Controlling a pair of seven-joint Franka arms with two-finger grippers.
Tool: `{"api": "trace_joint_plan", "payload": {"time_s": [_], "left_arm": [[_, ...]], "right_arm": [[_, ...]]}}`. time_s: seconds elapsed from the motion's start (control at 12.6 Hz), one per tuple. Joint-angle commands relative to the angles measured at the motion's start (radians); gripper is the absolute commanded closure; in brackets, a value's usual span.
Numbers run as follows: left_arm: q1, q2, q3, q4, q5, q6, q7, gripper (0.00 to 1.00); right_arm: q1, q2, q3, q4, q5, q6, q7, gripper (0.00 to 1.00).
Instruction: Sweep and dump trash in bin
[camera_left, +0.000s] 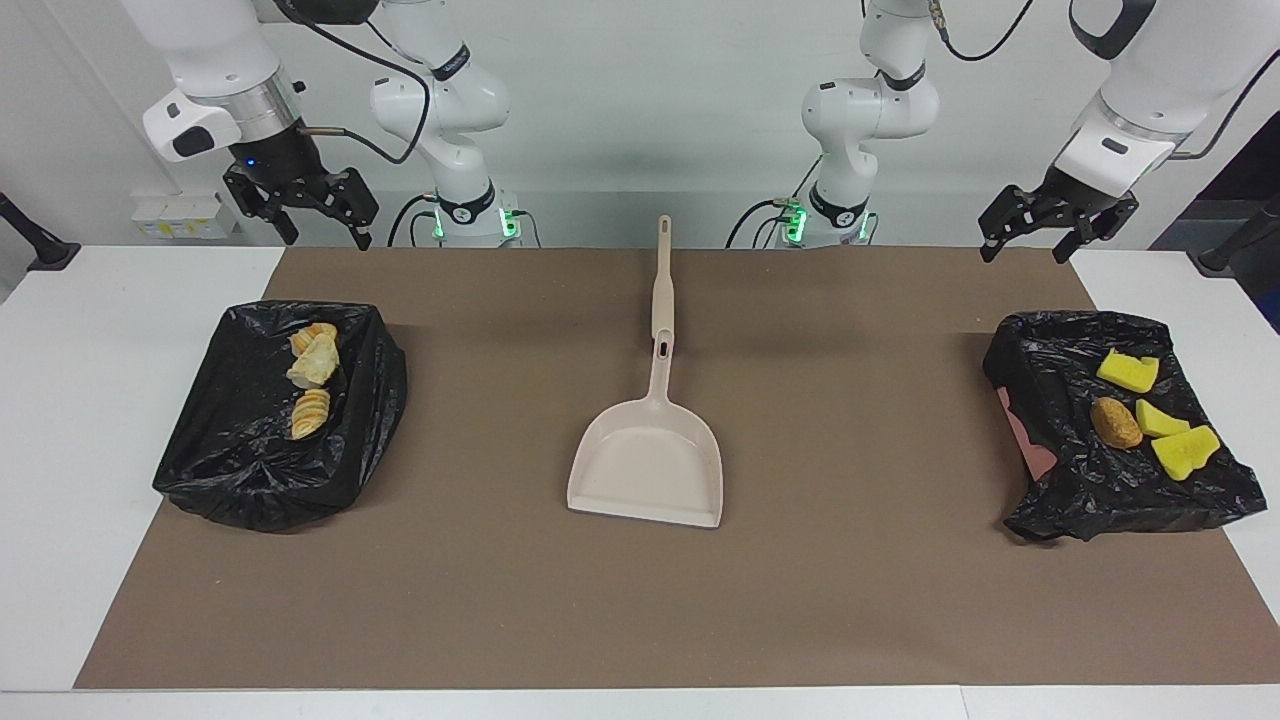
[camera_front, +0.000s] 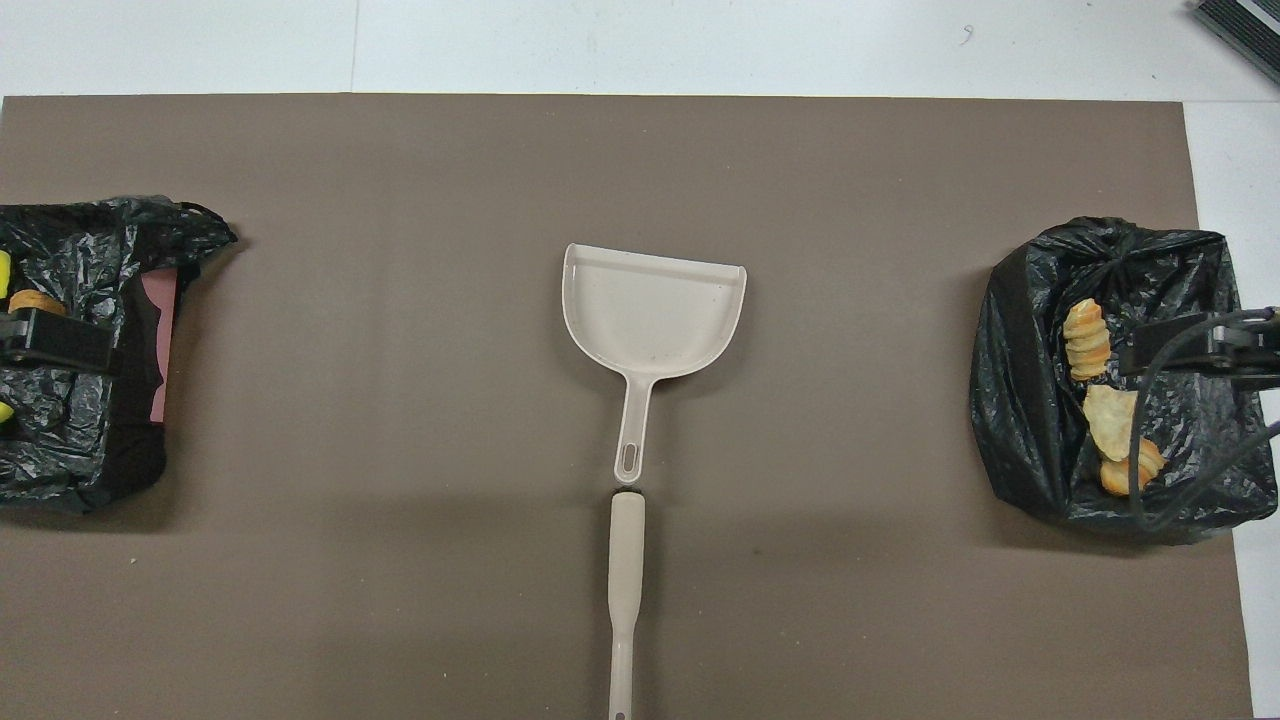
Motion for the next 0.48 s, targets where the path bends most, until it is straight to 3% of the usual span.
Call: {"api": "trace_joint_plan", "payload": {"time_s": [0.0, 0.4], "left_arm": [[-0.014, -0.004, 0.006, 0.009, 0.017, -0.025, 0.006, 0.0], [-0.014, -0.007, 0.006, 0.005, 0.017, -0.027, 0.006, 0.0]], "right_arm": [[-0.005, -0.007, -0.006, -0.009, 0.018, 0.004, -0.027, 0.0], [-0.003, -0.007, -0.006, -0.009, 0.018, 0.004, -0.025, 0.0]]}}
